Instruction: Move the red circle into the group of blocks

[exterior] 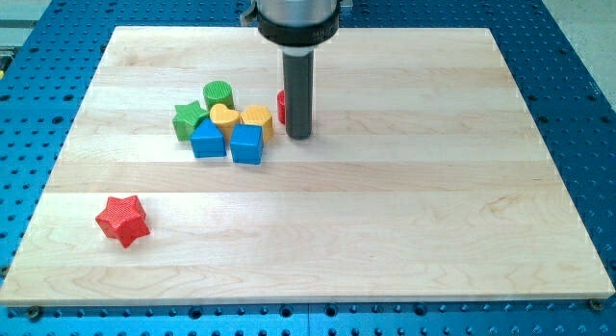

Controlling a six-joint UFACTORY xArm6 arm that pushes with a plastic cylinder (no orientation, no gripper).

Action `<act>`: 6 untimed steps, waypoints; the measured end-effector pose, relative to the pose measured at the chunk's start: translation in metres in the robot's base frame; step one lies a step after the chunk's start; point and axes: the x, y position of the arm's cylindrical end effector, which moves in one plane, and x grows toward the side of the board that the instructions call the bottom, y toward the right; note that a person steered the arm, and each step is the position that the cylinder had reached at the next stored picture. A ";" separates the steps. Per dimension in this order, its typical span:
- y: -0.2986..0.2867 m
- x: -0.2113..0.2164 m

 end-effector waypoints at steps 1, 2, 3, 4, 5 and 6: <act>0.006 -0.014; 0.043 -0.034; 0.019 -0.039; 0.003 -0.040; -0.018 -0.041; -0.010 -0.067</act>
